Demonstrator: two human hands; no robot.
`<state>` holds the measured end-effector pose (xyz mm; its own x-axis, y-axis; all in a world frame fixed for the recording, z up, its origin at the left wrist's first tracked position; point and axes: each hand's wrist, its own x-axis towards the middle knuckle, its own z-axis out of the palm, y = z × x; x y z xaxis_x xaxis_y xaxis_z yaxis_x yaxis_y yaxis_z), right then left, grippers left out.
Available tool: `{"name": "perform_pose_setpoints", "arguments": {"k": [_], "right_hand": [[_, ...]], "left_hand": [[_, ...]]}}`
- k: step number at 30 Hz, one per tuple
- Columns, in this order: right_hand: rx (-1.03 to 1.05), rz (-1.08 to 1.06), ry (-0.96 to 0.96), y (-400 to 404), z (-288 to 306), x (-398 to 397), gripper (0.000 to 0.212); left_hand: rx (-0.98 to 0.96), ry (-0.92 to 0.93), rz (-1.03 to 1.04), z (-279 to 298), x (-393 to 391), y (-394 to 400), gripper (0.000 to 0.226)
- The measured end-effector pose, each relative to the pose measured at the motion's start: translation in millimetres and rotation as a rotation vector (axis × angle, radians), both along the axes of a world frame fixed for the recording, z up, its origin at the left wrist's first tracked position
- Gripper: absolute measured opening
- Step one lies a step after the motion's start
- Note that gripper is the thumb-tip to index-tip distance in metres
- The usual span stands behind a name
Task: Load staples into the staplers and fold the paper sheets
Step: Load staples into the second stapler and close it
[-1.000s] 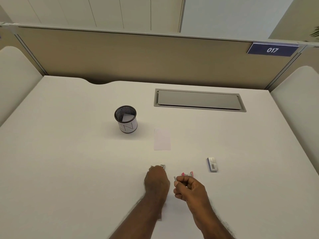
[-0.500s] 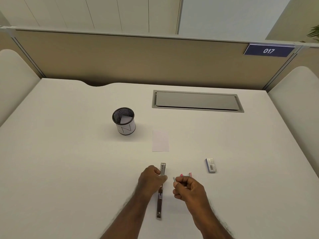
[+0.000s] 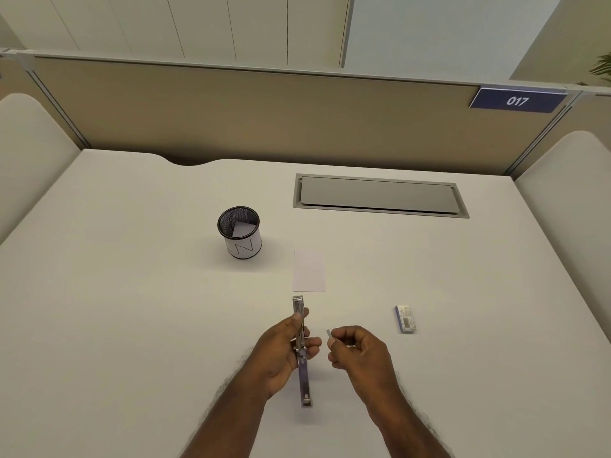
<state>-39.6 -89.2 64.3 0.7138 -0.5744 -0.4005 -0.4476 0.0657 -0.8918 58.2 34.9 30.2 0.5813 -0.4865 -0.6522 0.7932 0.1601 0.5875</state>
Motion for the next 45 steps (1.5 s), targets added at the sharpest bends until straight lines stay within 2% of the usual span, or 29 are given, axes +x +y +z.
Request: {"name": "perform_pose_setpoints", "arguments": {"k": [4,10,15,26,33,41,45], "right_hand": [[-0.107,0.057,-0.007,1,6,7,0.014],[-0.257,0.173,-0.029,-2,18,13,0.007],[-0.405,0.338,0.049,-9,29,19,0.007],[-0.712,0.625,0.135,-11,51,25,0.009],[-0.742,0.733,0.21,-15,62,27,0.009],[-0.732,0.819,0.274,-17,67,33,0.019],[-0.719,0.74,0.225,-17,59,30,0.015]], "left_hand": [[-0.166,0.117,-0.022,8,-2,1,0.036],[-0.282,0.089,-0.1,15,-4,1,0.034],[-0.326,0.096,-0.13,17,-4,2,0.032],[-0.299,0.054,-0.154,18,-9,1,0.038],[-0.313,0.044,-0.192,16,-14,0,0.033],[-0.328,0.108,-0.193,13,-18,-3,0.038],[-0.37,0.118,-0.21,17,-15,-1,0.033]]}}
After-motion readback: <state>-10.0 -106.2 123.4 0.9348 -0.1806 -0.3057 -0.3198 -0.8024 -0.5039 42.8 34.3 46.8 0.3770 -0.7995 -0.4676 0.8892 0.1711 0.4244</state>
